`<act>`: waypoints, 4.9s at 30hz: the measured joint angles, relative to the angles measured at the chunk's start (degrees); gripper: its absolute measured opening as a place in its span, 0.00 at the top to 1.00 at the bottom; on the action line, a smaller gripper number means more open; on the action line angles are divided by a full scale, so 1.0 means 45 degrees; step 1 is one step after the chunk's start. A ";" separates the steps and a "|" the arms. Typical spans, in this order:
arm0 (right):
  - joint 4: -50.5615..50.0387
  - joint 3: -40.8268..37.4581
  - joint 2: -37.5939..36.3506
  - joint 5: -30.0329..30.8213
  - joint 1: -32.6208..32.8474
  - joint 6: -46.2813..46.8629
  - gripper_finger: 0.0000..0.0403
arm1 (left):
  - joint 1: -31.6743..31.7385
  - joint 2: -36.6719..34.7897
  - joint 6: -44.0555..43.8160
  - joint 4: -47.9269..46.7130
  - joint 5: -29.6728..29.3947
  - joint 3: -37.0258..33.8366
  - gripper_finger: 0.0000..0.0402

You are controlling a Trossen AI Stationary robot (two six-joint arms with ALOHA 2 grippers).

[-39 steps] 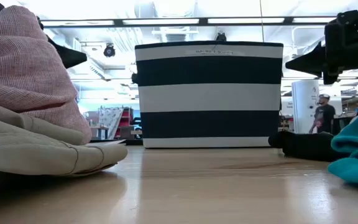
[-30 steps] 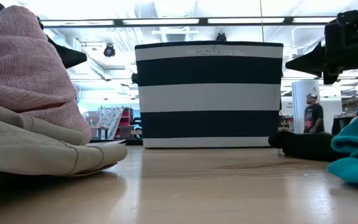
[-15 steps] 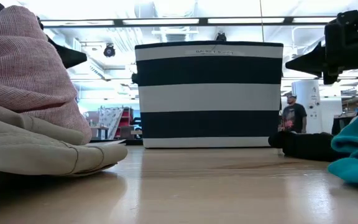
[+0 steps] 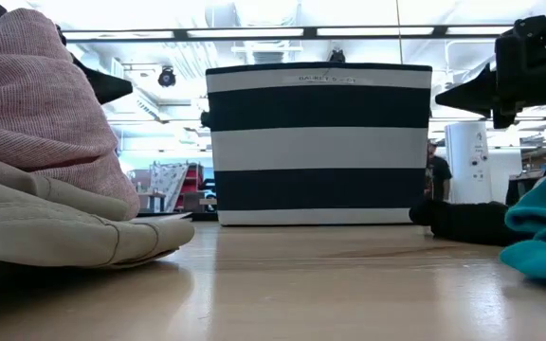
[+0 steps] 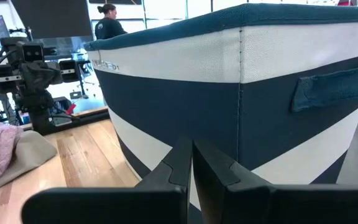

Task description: Sort clothes

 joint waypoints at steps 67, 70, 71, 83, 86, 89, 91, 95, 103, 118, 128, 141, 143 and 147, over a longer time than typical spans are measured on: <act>0.0000 0.0004 0.0000 0.0000 -0.0005 0.0000 1.00 | -0.6413 1.3958 -0.5524 -0.8481 0.3273 1.0657 0.37; 0.0000 0.0001 0.0000 0.0000 0.0000 0.0000 1.00 | -0.7257 1.5227 -0.6351 -0.9401 0.2625 1.1533 0.33; 0.0000 0.0000 0.0000 0.0000 -0.0003 0.0000 1.00 | -0.7451 1.5593 -0.6465 -0.9443 0.2482 1.1746 0.32; 0.0000 0.0000 0.0000 0.0000 -0.0005 0.0000 1.00 | -0.7707 1.9242 -0.8773 -0.9834 0.2067 1.2640 0.16; 0.0000 0.0004 0.0000 0.0000 -0.0001 0.0000 1.00 | -0.7655 1.9952 -0.9220 -0.9739 0.1962 1.2640 0.17; 0.0000 0.0001 0.0000 0.0000 -0.0004 0.0000 1.00 | -0.7612 2.0589 -0.9523 -0.9722 0.1962 1.2640 0.21; 0.0000 0.0000 0.0000 0.0000 0.0000 0.0000 1.00 | -0.7600 2.1000 -0.9530 -0.9703 0.1962 1.2640 0.24; 0.0000 0.0004 0.0000 0.0000 -0.0002 0.0000 1.00 | -0.7517 2.1891 -0.9432 -0.9436 0.1962 1.2647 0.31; -0.0003 0.0003 0.0000 0.0002 -0.0002 0.0000 1.00 | -0.7144 2.2801 -0.9052 -0.8388 0.2351 1.2699 0.49; 0.0000 0.0001 0.0000 0.0000 0.0000 0.0000 1.00 | -0.6000 2.0778 -0.7298 -0.7604 0.1635 1.2532 0.91; -0.0005 0.0000 0.0000 0.0000 -0.0004 0.0000 1.00 | -0.5494 1.7230 -0.6940 -0.7367 -0.0502 1.2563 0.92; -0.0005 0.0004 0.0000 0.0000 0.0000 0.0000 1.00 | -0.5499 1.3886 -0.5815 -0.6904 -0.2908 1.2640 0.92; -0.0005 0.0004 0.0000 0.0000 -0.0001 0.0000 1.00 | -0.5499 1.3618 -0.5349 -0.6451 -0.3052 1.2640 0.92; -0.0005 0.0003 0.0000 0.0000 -0.0002 0.0000 1.00 | -0.5421 1.3245 -0.3662 -0.4582 -0.3358 1.2640 0.92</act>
